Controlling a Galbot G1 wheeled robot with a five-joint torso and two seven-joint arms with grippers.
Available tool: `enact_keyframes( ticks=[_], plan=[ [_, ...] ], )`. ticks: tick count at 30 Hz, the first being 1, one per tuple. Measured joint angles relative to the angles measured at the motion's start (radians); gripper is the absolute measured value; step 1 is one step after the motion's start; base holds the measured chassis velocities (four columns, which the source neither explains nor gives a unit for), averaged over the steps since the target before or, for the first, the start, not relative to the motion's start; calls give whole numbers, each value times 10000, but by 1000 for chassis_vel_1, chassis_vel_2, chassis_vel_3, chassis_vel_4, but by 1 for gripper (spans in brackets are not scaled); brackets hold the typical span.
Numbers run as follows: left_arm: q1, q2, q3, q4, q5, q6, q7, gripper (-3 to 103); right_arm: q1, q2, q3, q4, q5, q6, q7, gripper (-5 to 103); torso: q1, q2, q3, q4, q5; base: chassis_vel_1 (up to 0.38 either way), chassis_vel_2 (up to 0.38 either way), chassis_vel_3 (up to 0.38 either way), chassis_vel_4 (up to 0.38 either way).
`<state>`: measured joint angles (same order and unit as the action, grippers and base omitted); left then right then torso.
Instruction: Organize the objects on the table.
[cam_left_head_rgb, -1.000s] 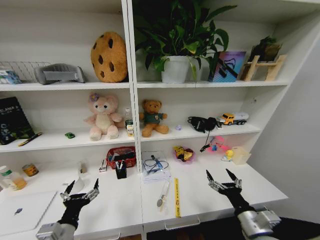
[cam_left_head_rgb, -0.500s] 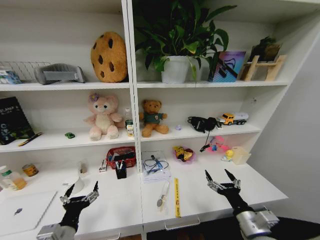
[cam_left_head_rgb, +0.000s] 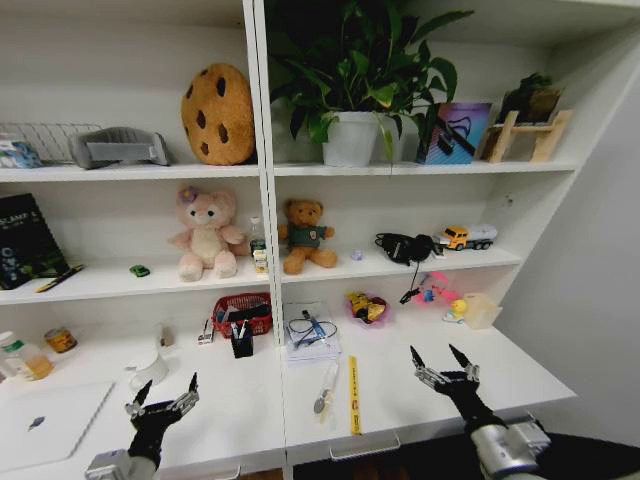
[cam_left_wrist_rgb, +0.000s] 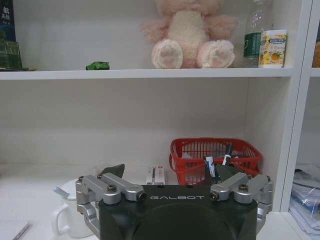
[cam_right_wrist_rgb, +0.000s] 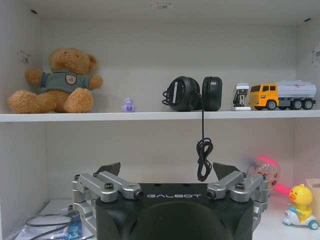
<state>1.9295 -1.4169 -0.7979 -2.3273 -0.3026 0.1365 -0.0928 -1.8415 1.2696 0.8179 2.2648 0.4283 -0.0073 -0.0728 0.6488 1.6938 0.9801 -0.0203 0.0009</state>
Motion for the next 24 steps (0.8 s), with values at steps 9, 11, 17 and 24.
enact_keyframes(
  ticks=[9,11,17,24],
  plan=[
    [-1,6,-6,0,0,-5,0,100,4,-3,4,0,6,-10,-5,100,0,0,0,0,0,0,0,0,0],
    [0,7,-5,0,0,-6,0,100,4,-4,4,-1,7,-11,-4,100,0,0,0,0,0,0,0,0,0],
    [1,8,-6,-1,0,-11,-2,100,5,-4,5,-1,12,-15,-5,100,0,0,0,0,0,0,0,0,0],
    [1,8,-6,-2,0,-19,-1,100,5,-4,5,-1,17,-19,-5,100,0,0,0,0,0,0,0,0,0]
  ],
)
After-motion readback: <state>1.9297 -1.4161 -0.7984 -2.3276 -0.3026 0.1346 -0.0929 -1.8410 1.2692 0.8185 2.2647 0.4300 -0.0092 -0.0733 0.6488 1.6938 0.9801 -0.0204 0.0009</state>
